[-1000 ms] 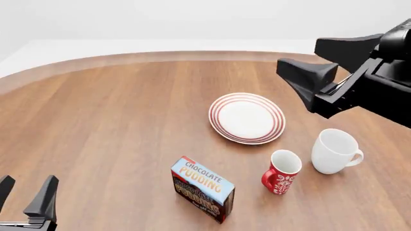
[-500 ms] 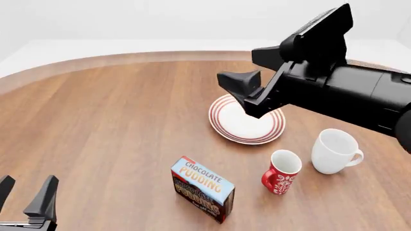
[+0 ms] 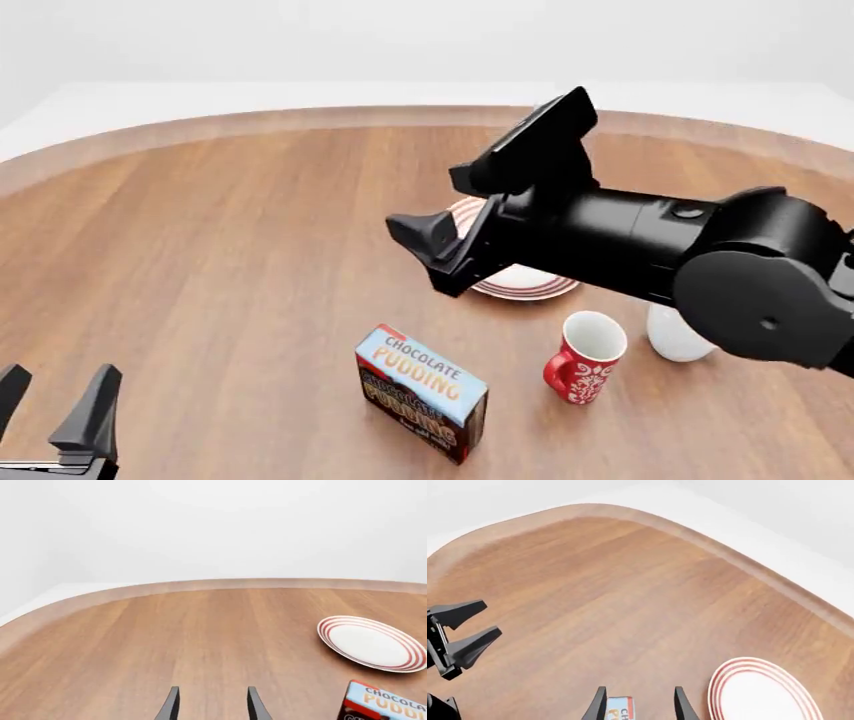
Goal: Put the chocolate pudding to the right of the plate.
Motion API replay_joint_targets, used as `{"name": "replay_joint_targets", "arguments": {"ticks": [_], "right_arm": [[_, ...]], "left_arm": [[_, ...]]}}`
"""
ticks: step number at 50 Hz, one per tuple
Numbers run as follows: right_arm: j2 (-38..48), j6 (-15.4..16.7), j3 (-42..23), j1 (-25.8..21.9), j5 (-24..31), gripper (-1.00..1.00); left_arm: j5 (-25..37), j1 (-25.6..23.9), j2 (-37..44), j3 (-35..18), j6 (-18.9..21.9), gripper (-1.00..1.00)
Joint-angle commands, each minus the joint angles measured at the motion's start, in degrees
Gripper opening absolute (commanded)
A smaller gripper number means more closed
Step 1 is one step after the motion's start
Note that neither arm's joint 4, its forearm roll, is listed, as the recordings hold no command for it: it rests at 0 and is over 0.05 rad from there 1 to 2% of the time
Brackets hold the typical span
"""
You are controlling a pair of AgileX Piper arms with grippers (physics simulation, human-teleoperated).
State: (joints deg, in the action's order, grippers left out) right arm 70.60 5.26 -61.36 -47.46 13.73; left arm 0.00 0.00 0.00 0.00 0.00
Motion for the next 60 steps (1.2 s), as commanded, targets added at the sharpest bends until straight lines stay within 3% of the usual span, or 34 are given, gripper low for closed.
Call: {"name": "replay_joint_targets", "arguments": {"ticks": [1,60], "right_arm": [[1.9,-0.5,2.5,-0.8,-2.3,1.00],[10.1,-5.0,9.7,-1.2,-11.2,1.00]], "left_arm": [[0.0,0.0,0.0,0.0,0.0,1.00],[0.0,0.0,0.0,0.0,0.0,1.00]]}}
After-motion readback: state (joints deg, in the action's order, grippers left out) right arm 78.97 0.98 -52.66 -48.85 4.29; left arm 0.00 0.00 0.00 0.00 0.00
